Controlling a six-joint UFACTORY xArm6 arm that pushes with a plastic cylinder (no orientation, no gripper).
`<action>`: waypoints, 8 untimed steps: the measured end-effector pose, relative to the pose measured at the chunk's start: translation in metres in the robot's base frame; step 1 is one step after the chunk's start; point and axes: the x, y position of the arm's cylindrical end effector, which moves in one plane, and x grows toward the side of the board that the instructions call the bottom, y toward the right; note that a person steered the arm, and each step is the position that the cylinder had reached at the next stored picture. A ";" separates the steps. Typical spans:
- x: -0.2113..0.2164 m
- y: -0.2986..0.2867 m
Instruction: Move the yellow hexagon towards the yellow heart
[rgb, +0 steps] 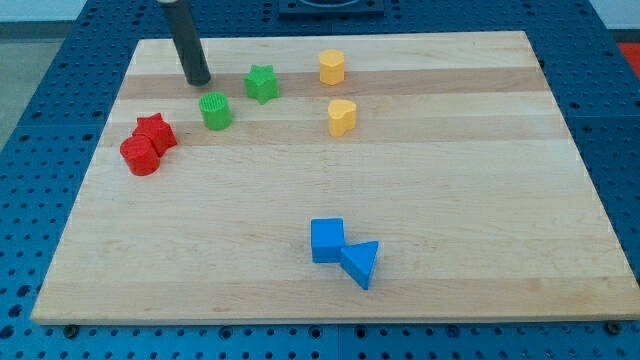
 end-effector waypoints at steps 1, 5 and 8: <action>-0.029 0.034; -0.026 0.190; -0.018 0.190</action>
